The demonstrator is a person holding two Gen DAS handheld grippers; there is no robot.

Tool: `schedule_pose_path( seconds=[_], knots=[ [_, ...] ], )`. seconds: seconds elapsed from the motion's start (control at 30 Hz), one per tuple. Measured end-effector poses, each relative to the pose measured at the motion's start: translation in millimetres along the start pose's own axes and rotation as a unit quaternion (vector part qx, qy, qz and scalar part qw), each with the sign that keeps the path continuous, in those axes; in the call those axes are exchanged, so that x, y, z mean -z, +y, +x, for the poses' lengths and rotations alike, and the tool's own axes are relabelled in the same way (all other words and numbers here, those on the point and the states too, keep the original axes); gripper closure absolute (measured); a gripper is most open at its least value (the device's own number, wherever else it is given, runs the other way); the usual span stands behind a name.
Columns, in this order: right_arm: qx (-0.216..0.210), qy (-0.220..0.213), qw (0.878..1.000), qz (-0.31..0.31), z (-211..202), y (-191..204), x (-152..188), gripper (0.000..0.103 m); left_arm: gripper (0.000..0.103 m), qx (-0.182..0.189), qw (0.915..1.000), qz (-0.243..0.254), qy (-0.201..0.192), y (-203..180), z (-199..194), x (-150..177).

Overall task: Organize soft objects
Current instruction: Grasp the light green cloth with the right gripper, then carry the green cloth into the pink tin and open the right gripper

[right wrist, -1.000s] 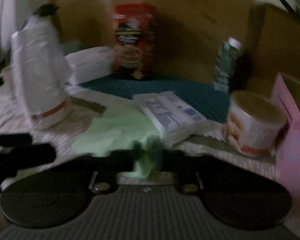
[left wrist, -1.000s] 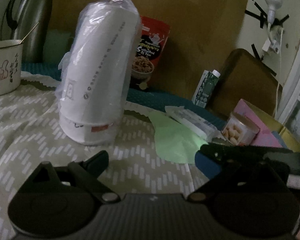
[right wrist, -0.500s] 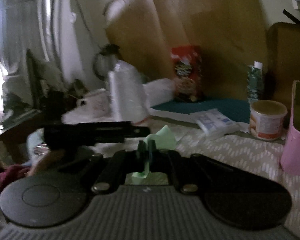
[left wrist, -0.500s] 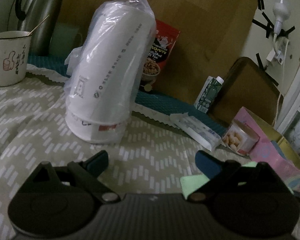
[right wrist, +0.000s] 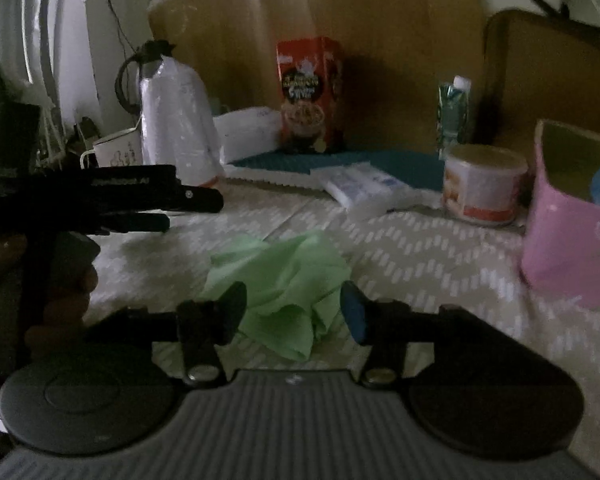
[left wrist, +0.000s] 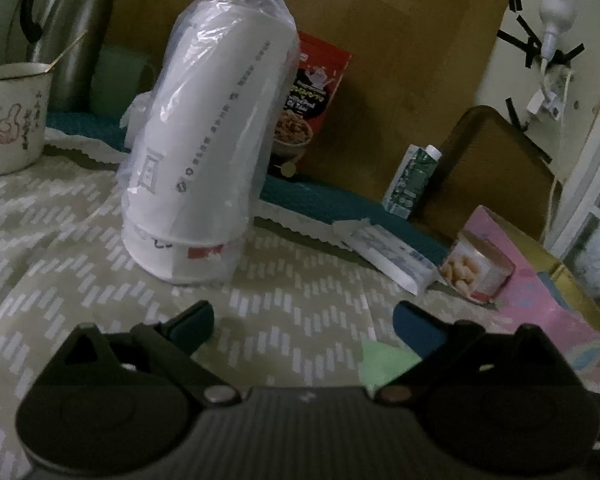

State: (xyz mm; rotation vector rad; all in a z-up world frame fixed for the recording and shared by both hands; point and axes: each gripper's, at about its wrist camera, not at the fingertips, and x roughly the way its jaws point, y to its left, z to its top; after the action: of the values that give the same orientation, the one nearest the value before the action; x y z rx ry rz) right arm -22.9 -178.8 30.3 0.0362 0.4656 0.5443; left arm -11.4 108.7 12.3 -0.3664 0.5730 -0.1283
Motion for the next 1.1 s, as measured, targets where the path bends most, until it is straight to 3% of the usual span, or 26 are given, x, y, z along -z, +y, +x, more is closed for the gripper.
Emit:
schedule_pose_path(
  seconds=[0.17,0.33,0.4,0.43,0.5,0.53,0.57,0.6,0.67,0.73,0.93,1.1],
  knots=[
    [0.006,-0.003,1.0,-0.025,-8.1,1.8,4.4,0.031,0.003,0.038,0.999,0.006,0.021,-16.9,-9.0,6.6],
    [0.005,0.023,0.998,-0.056,9.8,10.6,1.7,0.023,0.003,0.061,0.9958,0.04,0.056,-47.9,-5.8,11.8],
    [0.011,0.04,0.996,-0.078,20.2,15.6,3.2,0.025,0.003,0.074,0.9935,0.045,0.073,-55.8,-1.8,14.1],
    [0.005,0.038,0.996,-0.075,21.1,15.8,3.3,0.031,0.003,0.082,0.9919,0.045,0.085,-59.3,1.3,16.1],
    [-0.006,0.035,0.997,-0.07,20.9,14.6,1.3,0.057,0.005,0.092,0.9896,0.048,0.099,-65.5,5.9,22.8],
    [-0.007,0.031,0.997,-0.072,20.0,14.9,1.1,0.078,0.007,0.086,0.9898,0.061,0.096,-71.8,6.3,25.2],
    [-0.012,0.03,0.997,-0.069,19.2,13.8,1.3,0.088,0.015,0.093,0.9889,0.065,0.097,-75.2,6.2,26.2],
    [-0.013,0.028,0.997,-0.064,18.2,12.2,2.1,0.089,0.022,0.11,0.987,0.057,0.103,-76.2,6.3,25.4],
    [-0.012,0.024,0.998,-0.05,14.4,8.8,4.5,0.09,0.044,0.147,0.9811,0.033,0.122,-77.1,8.5,21.2],
    [-0.006,0.012,0.999,-0.035,8.1,5.4,6.9,0.091,0.054,0.14,0.9821,0.039,0.119,-84.6,7.6,17.6],
    [0.047,-0.063,0.996,-0.047,-25.3,-4.4,7.4,0.091,0.055,0.186,0.9749,0.076,0.095,-129.7,5.3,0.3],
    [0.114,-0.13,0.984,-0.046,-62.2,-30.6,-0.1,0.091,0.055,0.243,0.9607,0.097,0.092,-179.6,18.9,-16.3]
  ],
)
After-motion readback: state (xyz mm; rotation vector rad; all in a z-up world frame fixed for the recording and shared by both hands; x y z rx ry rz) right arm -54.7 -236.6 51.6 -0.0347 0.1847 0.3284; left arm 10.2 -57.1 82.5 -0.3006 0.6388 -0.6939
